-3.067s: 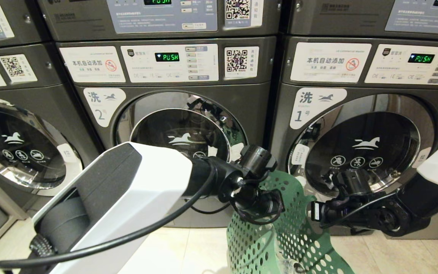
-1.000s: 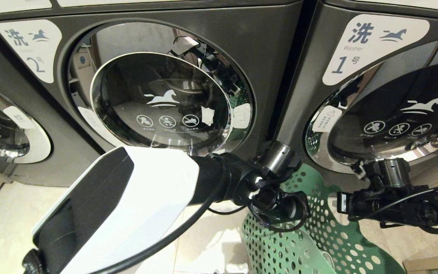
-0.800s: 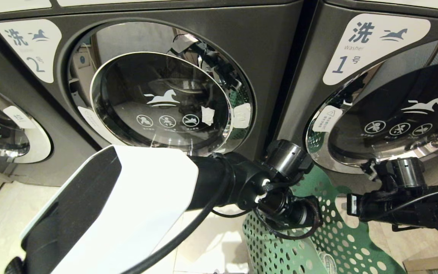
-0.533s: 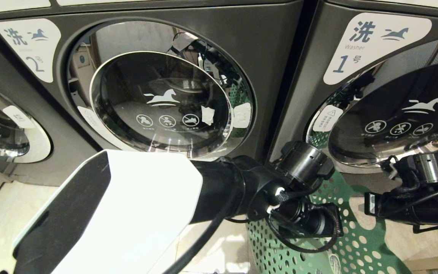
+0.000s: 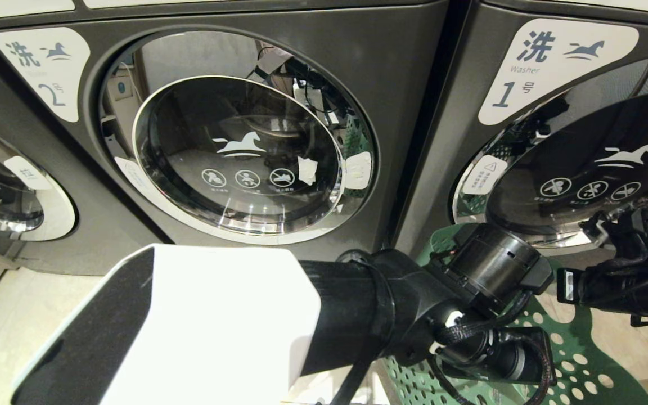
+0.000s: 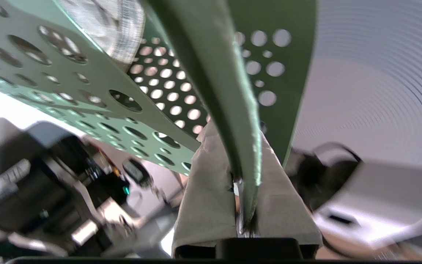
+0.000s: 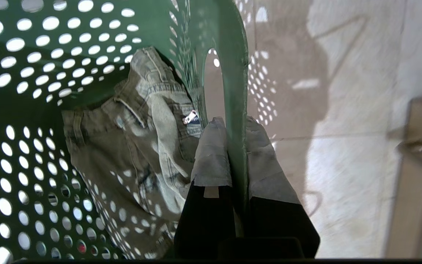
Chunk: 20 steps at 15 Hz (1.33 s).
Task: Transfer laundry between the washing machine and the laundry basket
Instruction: Pick up the clothes basket and put it beside the washing machine
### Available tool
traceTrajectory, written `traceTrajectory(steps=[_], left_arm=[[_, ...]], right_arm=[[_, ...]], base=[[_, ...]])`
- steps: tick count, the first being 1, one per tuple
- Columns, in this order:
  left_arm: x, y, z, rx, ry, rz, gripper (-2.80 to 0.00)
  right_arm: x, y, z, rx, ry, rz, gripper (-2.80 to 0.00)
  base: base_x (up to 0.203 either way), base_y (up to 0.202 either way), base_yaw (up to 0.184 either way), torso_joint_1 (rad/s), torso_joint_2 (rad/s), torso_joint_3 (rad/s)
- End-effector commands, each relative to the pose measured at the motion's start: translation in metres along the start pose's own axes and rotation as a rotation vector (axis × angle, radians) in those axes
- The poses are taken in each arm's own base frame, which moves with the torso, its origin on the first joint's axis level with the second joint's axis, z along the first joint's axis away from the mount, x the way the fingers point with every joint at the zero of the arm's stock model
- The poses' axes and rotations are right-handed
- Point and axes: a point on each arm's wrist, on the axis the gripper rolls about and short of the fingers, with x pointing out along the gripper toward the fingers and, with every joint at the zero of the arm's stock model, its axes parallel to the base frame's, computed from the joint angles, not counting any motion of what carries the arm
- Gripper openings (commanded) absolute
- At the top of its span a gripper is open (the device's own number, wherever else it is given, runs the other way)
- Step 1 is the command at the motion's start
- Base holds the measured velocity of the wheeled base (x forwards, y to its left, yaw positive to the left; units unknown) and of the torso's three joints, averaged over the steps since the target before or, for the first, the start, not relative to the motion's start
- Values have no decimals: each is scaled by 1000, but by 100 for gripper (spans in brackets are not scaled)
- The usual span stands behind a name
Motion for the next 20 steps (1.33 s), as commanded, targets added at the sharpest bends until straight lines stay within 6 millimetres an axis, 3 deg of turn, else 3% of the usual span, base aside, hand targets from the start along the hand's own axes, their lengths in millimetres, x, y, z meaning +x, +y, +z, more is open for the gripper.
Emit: traceTrajectory(steps=[1, 4, 8, 11, 14, 20], left_arm=[[16, 7, -4, -3, -6, 27, -280], [36, 18, -6, -5, -42, 82, -280], [54, 40, -7, -21, -70, 176, -280], [54, 58, 2, -49, -93, 235, -280], [49, 73, 14, -75, -114, 258, -280], [56, 85, 15, -86, -110, 273, -280]], right_arm=[[10, 0, 3, -43, 6, 2, -280], [26, 2, 12, -150, 5, 13, -280], [48, 31, 15, -277, 14, 81, -280], [61, 46, 8, -306, 36, 113, -280], [72, 45, -7, -307, 99, 116, -280], [86, 46, -16, -314, 131, 110, -280]], base=[[0, 0, 0, 0, 0, 0], [0, 0, 0, 0, 0, 0], [0, 0, 0, 0, 0, 0], [0, 0, 0, 0, 0, 0], [0, 0, 0, 0, 0, 0], [0, 0, 0, 0, 0, 0]])
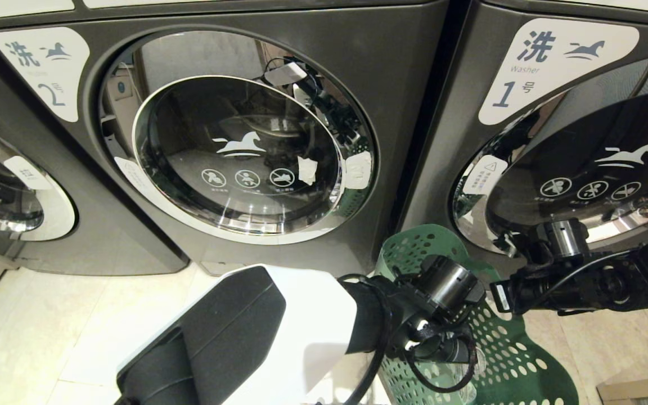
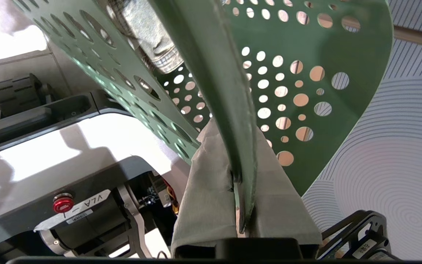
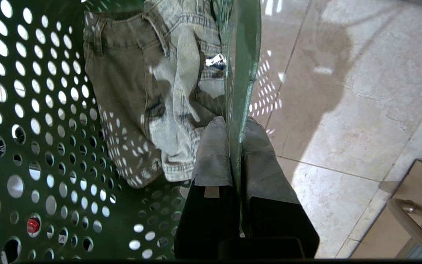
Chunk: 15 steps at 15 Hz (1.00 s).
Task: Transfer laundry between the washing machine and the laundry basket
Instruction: Pick up the clothes basket and put it beside the washing machine
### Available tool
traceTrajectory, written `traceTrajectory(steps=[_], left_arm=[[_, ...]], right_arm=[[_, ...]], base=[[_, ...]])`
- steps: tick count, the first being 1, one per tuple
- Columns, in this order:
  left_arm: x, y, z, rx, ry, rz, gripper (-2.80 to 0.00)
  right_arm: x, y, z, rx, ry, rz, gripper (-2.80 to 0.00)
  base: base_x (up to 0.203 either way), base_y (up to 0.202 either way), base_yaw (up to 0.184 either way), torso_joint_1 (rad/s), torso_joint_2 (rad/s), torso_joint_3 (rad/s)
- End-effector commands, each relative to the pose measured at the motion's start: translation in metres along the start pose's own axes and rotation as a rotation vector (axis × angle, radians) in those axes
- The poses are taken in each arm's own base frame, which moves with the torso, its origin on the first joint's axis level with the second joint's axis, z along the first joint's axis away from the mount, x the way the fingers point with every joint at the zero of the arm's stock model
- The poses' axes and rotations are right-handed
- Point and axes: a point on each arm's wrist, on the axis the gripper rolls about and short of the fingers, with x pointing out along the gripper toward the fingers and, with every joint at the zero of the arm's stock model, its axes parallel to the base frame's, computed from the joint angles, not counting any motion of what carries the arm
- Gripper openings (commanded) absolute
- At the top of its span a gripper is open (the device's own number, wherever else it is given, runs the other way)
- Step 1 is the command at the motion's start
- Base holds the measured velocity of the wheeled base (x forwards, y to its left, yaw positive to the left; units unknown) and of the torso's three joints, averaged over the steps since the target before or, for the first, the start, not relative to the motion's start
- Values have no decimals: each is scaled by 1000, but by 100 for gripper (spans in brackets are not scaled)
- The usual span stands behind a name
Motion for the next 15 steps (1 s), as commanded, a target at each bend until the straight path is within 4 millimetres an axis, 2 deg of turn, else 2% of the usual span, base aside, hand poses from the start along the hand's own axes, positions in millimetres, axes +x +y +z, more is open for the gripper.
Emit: traceTrajectory(steps=[1, 6, 9, 15], left_arm=[[6, 3, -3, -5, 11, 9, -280], [17, 9, -7, -9, 25, 25, -280], [22, 11, -10, -10, 33, 29, -280], [23, 10, -8, -11, 22, 13, -280]], right_arm=[[7, 2, -6, -2, 24, 7, -280], [27, 4, -25, 3, 79, 21, -280], [28, 10, -28, -14, 66, 32, -280], [28, 10, -30, -13, 70, 31, -280]], base=[[0, 0, 0, 0, 0, 0], [0, 0, 0, 0, 0, 0], [0, 0, 0, 0, 0, 0], [0, 0, 0, 0, 0, 0]])
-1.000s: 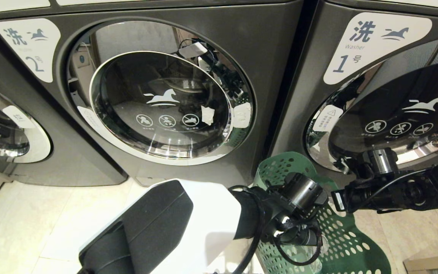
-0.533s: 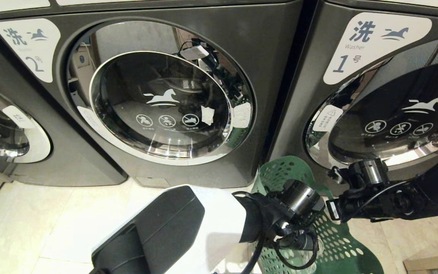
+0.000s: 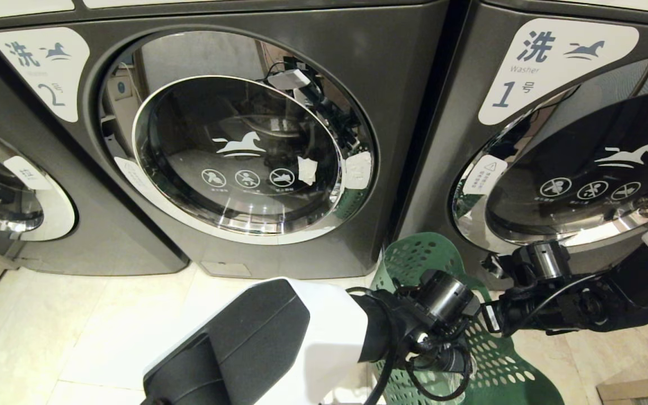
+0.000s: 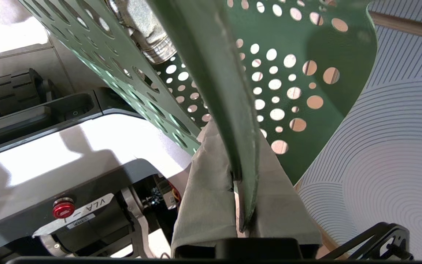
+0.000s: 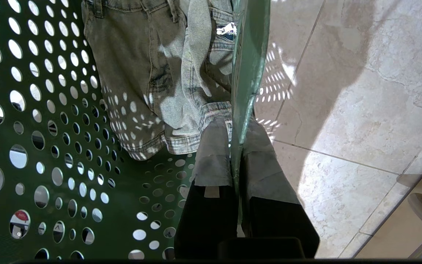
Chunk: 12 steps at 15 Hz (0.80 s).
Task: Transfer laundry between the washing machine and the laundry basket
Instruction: Pick up the clothes basket and put it beside the washing machine
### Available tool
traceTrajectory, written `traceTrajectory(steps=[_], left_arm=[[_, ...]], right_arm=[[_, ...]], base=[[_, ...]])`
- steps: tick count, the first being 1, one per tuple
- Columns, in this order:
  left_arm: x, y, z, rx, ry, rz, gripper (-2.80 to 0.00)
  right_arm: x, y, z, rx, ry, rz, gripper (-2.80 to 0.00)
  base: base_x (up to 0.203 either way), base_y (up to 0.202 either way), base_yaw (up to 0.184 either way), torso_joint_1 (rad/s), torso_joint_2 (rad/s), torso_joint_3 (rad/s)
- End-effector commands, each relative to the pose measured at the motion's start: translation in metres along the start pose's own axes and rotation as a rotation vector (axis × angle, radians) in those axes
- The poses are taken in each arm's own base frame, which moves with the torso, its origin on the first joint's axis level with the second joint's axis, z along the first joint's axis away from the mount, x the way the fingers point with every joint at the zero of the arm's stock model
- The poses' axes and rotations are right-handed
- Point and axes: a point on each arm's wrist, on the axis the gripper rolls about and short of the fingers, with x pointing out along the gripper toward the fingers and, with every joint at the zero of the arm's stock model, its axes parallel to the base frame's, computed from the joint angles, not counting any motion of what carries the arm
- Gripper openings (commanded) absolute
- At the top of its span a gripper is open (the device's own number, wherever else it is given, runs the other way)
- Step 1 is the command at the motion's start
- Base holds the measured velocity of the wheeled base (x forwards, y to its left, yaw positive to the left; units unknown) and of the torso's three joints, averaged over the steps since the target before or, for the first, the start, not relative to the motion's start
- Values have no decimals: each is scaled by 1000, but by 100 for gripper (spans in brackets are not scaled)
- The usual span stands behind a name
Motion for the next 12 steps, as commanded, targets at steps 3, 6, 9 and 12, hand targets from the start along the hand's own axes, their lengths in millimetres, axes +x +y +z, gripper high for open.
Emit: traceTrajectory(steps=[3, 6, 9, 12], left_arm=[[1, 1, 2, -31, -18, -3, -280], [0, 1, 2, -34, -17, 7, -280], [1, 1, 2, -29, -31, 12, 0], [-2, 1, 2, -33, -25, 20, 0]], right_arm=[[0, 1, 0, -3, -1, 4, -280], [1, 0, 0, -2, 0, 1, -280], [1, 0, -1, -1, 3, 2, -280], [7, 0, -5, 6, 21, 5, -280]], base=[[0, 0, 0, 0, 0, 0], [0, 0, 0, 0, 0, 0], [0, 0, 0, 0, 0, 0], [0, 0, 0, 0, 0, 0]])
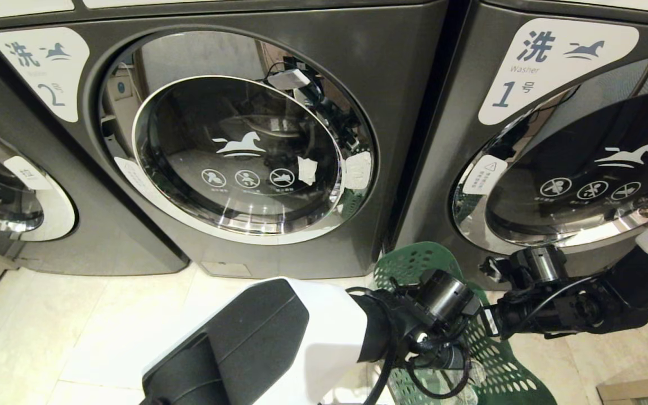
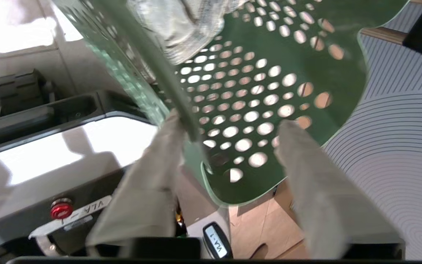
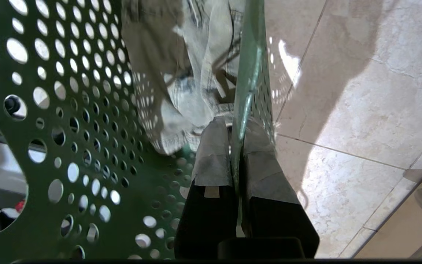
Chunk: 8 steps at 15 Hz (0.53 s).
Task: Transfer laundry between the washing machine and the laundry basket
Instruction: Pick up the clothes basket and put it beside the washing machine
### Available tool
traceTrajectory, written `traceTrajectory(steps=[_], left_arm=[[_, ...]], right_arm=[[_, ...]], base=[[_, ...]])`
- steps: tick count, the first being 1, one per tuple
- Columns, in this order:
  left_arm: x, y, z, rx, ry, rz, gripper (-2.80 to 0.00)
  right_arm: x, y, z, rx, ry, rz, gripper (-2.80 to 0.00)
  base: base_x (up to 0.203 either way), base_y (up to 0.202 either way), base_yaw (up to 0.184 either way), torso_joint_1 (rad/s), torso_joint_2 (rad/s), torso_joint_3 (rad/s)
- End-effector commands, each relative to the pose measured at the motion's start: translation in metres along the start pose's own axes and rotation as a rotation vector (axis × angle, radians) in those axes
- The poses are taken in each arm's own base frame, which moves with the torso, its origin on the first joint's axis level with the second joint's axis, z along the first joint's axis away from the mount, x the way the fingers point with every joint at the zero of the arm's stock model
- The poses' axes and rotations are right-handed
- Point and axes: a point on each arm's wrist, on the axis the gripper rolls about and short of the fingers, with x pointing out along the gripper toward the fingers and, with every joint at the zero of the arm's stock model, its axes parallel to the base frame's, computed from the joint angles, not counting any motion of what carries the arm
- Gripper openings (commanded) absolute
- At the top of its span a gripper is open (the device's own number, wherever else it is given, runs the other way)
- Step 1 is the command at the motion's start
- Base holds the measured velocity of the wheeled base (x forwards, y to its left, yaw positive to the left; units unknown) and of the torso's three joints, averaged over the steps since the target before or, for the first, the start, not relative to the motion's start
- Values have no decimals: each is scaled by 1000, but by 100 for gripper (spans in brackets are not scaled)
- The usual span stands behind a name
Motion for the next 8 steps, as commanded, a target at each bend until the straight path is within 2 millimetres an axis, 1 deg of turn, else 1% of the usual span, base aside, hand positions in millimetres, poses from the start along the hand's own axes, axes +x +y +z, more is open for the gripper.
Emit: traceTrajectory(steps=[1, 4, 8], left_arm=[[-4, -1, 0, -5, 5, 5, 0], [-6, 2, -4, -3, 49, 44, 0], [-15, -1, -2, -4, 50, 46, 0]], right_arm=[[6, 0, -2, 0, 3, 2, -280], [14, 0, -7, -8, -28, 2, -280], [15, 0, -13, -10, -25, 2, -280]], base=[[0, 0, 0, 0, 0, 0], [0, 0, 0, 0, 0, 0], [0, 0, 0, 0, 0, 0]])
